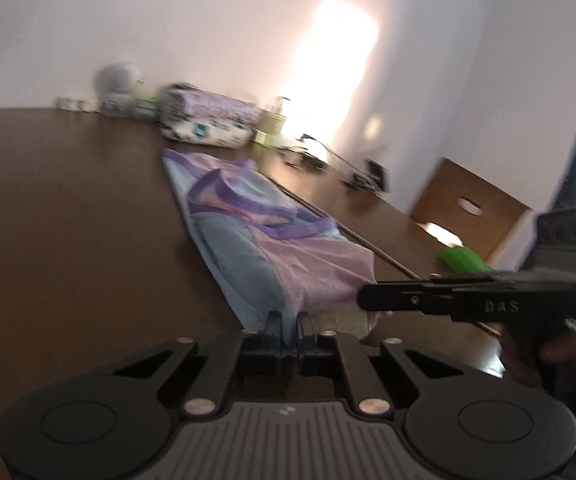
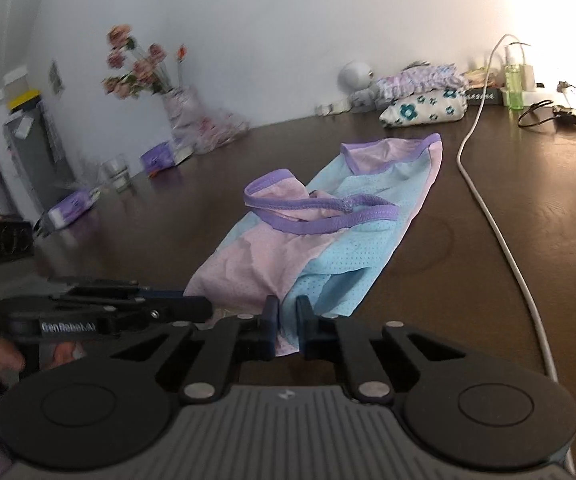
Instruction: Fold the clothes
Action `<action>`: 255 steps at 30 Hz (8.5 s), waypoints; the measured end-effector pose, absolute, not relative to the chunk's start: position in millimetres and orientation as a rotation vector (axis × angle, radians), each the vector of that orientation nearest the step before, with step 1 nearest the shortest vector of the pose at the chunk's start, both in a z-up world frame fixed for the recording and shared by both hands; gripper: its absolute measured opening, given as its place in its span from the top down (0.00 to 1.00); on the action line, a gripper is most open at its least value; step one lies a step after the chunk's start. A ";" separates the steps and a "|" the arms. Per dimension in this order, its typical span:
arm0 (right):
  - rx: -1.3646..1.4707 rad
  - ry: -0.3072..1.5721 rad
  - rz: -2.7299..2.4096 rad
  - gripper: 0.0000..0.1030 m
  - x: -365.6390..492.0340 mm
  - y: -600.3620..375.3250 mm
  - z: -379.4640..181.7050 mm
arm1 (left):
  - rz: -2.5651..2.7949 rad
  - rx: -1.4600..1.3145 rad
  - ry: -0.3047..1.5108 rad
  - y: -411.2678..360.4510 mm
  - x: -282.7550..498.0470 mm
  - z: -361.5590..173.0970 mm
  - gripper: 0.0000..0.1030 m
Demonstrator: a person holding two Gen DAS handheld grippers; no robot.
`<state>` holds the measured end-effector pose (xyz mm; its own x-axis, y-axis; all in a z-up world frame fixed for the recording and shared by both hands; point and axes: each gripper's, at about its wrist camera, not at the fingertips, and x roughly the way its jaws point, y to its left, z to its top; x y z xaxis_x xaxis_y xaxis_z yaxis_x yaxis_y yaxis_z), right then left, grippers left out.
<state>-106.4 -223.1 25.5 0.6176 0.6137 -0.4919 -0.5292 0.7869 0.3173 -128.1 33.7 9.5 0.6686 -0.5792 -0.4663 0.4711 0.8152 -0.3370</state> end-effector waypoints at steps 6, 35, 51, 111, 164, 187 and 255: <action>0.157 0.604 0.633 0.63 -141.3 -250.1 32.9 | -0.601 -0.164 0.589 29.4 -138.3 17.6 0.61; 0.292 0.595 0.497 0.53 -89.5 -242.2 29.9 | -0.414 -0.259 0.652 24.6 -55.8 27.5 0.43; 0.299 0.585 0.762 0.61 -136.3 -268.7 22.4 | -0.707 -0.141 0.594 24.4 -149.4 17.6 0.35; 0.287 0.515 0.597 0.92 -142.4 -235.2 10.5 | -0.531 0.026 0.603 -26.6 -73.4 21.5 0.41; 0.275 0.573 0.596 0.94 -50.7 -230.3 45.7 | -0.557 -0.370 0.656 23.9 -31.8 36.1 0.96; 0.069 0.543 0.639 0.67 -88.7 -209.0 46.8 | -0.817 0.180 0.405 19.8 -133.8 34.4 0.34; -0.545 0.238 1.028 0.25 -217.4 -228.7 23.3 | -0.983 0.684 0.335 -6.0 -189.6 -0.8 0.59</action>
